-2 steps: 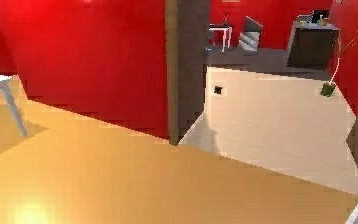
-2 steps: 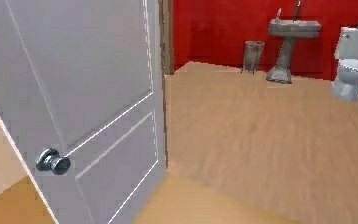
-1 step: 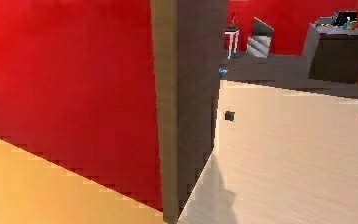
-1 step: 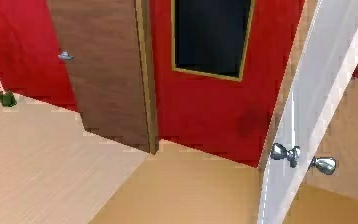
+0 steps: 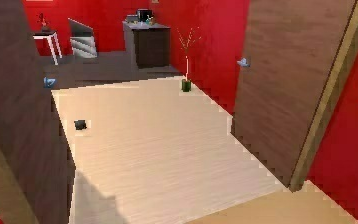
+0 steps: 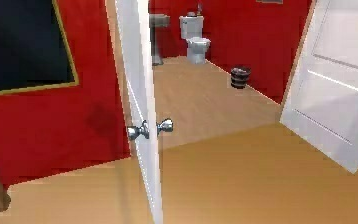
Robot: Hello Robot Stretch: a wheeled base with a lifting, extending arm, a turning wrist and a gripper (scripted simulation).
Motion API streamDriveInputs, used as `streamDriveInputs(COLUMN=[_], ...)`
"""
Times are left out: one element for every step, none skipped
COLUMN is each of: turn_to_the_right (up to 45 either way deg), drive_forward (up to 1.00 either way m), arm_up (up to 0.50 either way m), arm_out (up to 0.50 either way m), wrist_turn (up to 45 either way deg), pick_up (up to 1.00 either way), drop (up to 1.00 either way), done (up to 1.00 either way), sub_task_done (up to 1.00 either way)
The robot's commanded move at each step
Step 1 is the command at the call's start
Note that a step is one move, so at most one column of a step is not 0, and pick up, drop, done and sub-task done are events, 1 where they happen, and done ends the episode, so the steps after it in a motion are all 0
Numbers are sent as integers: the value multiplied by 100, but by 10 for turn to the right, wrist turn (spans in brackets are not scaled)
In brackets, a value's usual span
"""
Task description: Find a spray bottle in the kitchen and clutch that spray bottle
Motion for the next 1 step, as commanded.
streamDriveInputs(turn_to_the_right=[0], drive_forward=[80], arm_up=[0], arm_out=[0], wrist_turn=[0], pick_up=[0], drop=[0], done=[0], sub_task_done=[0])
